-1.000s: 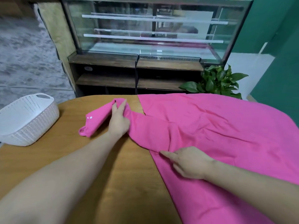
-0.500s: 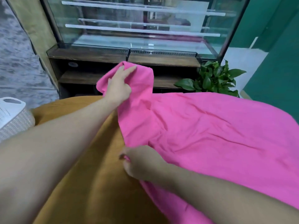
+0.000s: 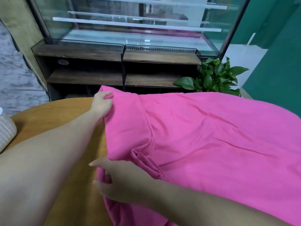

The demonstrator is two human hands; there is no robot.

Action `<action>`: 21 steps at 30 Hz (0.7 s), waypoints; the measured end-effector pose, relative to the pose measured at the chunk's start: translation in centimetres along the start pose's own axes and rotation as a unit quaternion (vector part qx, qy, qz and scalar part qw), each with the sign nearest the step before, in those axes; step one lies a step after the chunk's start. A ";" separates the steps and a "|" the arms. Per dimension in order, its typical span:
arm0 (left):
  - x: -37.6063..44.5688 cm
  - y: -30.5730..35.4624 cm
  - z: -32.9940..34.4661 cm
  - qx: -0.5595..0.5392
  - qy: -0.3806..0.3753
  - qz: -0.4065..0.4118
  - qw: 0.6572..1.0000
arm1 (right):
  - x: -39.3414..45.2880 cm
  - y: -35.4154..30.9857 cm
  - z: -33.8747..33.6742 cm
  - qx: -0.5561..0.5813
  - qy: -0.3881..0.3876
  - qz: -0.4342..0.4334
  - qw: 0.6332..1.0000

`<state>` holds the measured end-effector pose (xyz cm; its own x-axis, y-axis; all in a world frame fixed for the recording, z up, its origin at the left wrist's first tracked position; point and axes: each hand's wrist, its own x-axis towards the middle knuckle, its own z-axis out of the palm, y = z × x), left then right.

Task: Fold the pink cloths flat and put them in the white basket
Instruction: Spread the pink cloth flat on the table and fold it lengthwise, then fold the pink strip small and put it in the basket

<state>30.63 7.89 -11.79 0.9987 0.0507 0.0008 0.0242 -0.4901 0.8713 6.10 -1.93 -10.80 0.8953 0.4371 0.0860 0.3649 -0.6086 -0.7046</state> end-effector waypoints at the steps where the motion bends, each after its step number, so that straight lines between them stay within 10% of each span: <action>1: -0.2 -0.7 0.1 0.004 -0.011 -0.008 1.000 | -0.2 0.1 -0.6 -0.009 0.016 -0.020 1.000; 8: -3.9 -3.5 1.5 0.116 -0.071 0.031 0.990 | 0.0 5.8 -2.4 -0.246 0.118 -0.041 0.961; 21: -20.4 -4.1 -1.4 -0.054 -0.011 0.011 0.998 | -5.9 5.4 -2.2 -0.097 0.091 0.115 0.984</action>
<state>10.14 10.11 -14.69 0.9997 0.0219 0.0112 -0.0017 -0.3942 0.9190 3.40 -9.28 -13.57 0.9843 0.1582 0.0782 0.1743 -0.8005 -0.5734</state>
